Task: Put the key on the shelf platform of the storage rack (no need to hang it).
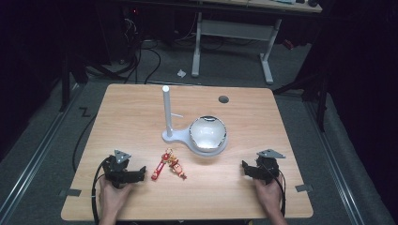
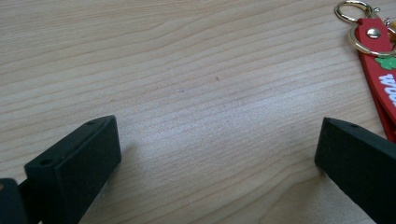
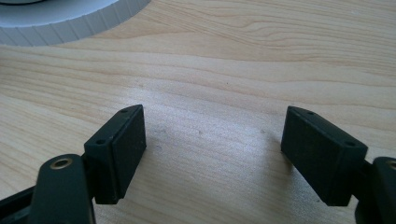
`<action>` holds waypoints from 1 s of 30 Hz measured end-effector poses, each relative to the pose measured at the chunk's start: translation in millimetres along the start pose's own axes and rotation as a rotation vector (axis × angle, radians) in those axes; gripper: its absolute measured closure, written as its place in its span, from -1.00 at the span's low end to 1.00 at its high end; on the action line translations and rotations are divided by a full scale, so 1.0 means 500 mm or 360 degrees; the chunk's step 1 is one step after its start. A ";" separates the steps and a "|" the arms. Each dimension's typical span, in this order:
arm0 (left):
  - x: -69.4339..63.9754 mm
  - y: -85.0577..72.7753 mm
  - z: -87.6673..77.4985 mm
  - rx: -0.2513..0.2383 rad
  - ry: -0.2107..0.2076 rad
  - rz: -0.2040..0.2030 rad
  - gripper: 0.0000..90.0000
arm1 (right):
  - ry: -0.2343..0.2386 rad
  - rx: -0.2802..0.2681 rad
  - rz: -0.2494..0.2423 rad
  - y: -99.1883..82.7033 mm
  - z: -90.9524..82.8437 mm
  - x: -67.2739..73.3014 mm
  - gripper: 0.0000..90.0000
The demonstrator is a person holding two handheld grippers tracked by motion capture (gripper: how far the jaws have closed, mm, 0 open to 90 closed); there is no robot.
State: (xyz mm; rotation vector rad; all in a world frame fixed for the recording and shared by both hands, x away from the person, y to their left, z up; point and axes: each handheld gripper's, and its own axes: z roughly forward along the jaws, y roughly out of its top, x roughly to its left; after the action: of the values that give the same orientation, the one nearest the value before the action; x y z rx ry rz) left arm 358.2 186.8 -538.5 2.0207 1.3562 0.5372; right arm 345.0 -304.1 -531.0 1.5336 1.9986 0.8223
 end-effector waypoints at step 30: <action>-0.012 -0.006 -0.020 -0.0034 -0.0160 0.0037 -0.64 | 0.0016 -0.0008 -0.0020 0.000 0.000 0.004 -0.44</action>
State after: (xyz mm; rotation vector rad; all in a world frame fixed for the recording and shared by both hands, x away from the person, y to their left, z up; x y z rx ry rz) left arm 347.4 184.8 -533.3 2.0205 1.2637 0.4526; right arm 344.5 -302.4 -531.0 1.5153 2.0101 0.8310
